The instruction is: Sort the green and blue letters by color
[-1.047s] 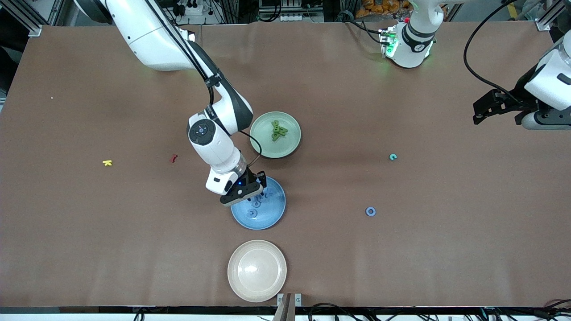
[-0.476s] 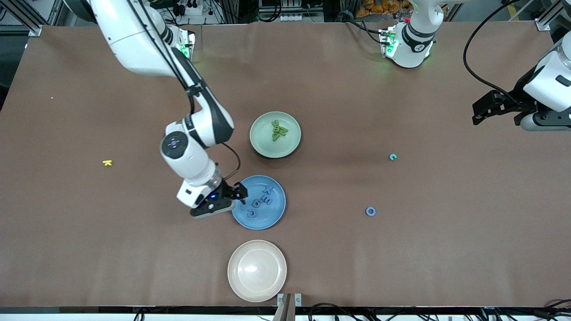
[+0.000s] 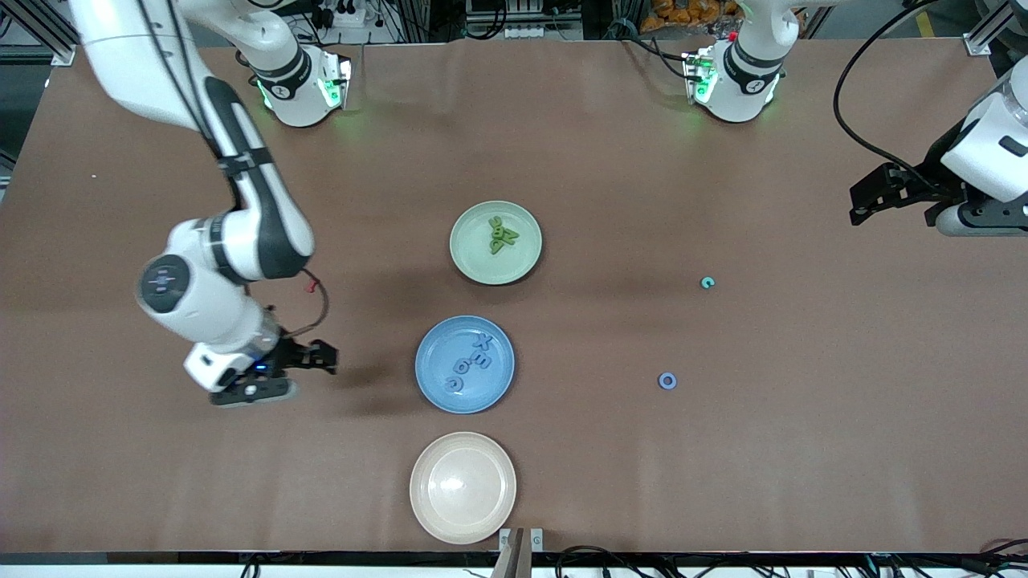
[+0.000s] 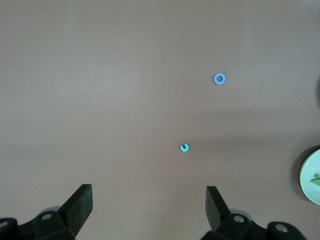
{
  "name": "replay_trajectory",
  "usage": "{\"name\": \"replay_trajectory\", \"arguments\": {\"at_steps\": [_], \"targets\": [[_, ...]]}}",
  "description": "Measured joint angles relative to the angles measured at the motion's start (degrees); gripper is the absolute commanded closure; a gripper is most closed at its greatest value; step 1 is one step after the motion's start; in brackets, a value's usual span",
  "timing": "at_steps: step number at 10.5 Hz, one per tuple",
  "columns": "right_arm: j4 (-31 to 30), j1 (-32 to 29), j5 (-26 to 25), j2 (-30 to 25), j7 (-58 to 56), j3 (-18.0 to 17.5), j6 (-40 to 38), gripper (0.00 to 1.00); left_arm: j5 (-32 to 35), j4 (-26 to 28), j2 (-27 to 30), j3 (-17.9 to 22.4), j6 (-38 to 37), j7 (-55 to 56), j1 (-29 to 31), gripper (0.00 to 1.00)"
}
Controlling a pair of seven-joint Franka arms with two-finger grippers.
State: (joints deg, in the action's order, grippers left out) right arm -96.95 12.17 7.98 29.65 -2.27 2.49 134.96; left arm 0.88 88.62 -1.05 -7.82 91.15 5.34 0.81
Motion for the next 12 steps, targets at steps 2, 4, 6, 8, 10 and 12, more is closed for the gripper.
{"name": "replay_trajectory", "arguments": {"at_steps": [2,4,6,8,10,12], "targets": [[-0.6,-6.3,0.0,-2.0,-12.5,1.5,-4.2,0.00,0.0,0.0,0.0,0.0,0.0,0.0,0.0,0.00],[-0.7,-9.1,0.0,-4.5,-18.0,4.1,-8.2,0.00,0.0,0.0,0.0,0.0,0.0,0.0,0.0,0.00],[-0.8,-10.5,0.0,-8.9,-18.8,5.8,-13.0,0.00,0.0,0.0,-0.1,0.0,0.0,0.0,0.0,0.00],[-0.8,-11.1,-0.1,-14.9,-18.7,6.9,-19.6,0.00,0.0,0.0,-0.2,0.0,0.0,0.0,0.0,0.00],[-0.5,-11.1,-0.1,-20.9,-18.4,9.3,-27.2,0.00,0.0,0.0,-0.2,0.0,0.0,0.0,0.0,0.00],[2.1,-10.7,-3.0,-24.8,-13.2,9.7,-34.9,0.00,0.0,-0.1,-0.2,0.0,0.0,0.0,0.0,0.00]]}}
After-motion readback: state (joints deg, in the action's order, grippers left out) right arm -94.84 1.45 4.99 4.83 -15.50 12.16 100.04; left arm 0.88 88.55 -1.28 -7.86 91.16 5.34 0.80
